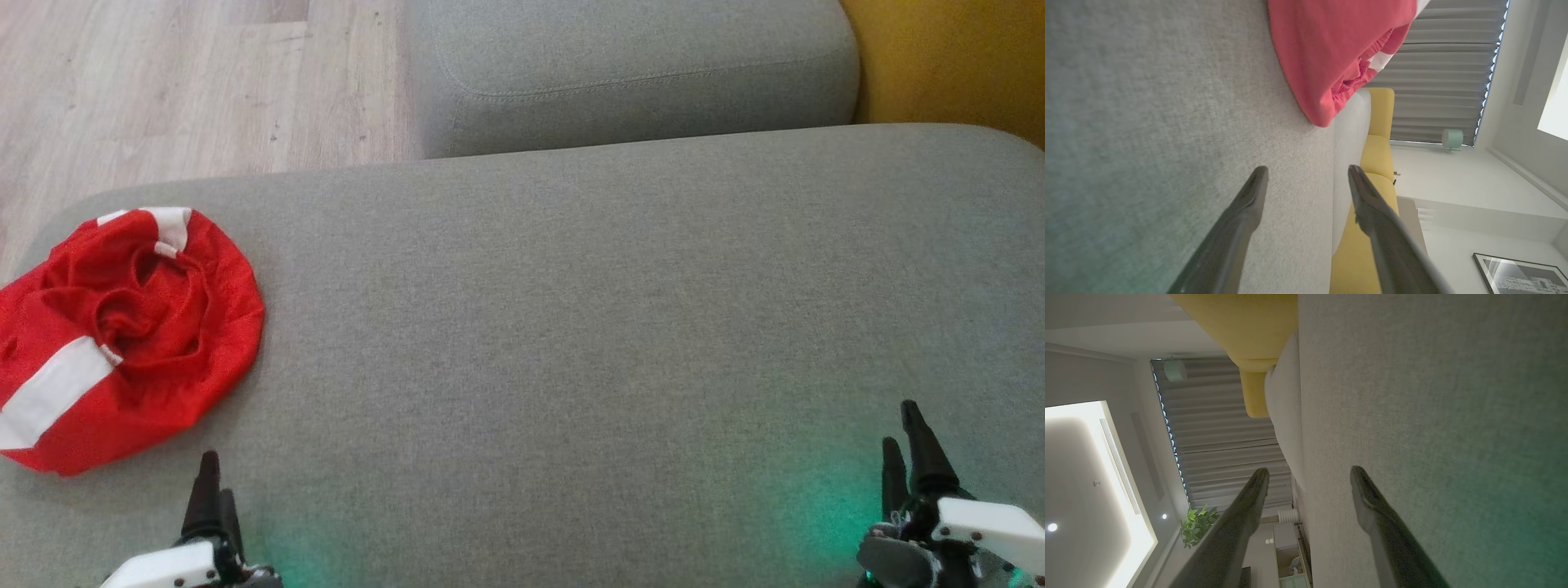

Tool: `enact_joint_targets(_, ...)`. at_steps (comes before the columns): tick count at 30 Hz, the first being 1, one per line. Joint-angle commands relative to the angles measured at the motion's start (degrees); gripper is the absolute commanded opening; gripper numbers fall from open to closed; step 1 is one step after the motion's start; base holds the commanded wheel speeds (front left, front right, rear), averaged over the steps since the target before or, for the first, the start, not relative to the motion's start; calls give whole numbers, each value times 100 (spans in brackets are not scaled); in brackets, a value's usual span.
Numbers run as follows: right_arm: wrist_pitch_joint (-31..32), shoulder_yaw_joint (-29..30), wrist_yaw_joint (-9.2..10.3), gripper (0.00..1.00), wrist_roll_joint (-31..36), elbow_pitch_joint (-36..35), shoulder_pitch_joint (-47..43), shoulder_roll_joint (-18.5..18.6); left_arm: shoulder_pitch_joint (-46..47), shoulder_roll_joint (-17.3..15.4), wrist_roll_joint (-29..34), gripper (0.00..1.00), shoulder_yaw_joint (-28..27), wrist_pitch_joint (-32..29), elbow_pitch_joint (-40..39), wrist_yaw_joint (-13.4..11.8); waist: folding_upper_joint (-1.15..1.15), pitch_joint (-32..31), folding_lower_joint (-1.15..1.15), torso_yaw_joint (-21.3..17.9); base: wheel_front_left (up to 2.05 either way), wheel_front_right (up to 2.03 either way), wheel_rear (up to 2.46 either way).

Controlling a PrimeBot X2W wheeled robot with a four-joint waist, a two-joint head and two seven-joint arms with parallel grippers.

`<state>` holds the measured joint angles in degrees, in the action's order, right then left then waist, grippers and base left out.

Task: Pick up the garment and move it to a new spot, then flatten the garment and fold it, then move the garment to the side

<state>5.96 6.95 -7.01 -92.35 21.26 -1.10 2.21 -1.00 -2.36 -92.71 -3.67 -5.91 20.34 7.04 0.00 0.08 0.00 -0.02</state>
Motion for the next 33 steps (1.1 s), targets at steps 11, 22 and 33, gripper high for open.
enact_joint_targets(11,-233,-208,-7,100,513,-205,303,21,266,-24,667,100,17,215,-327,-15,0,-26,0,-7,0,0,0)
enact_joint_targets(22,-402,-296,-10,100,1103,-232,321,25,252,-26,1241,100,56,385,-520,-122,0,-54,0,-13,0,0,0)
enact_joint_targets(33,-588,-488,-14,100,2022,-385,305,29,212,-29,2010,100,155,572,-716,-207,0,-119,0,-8,0,0,0)
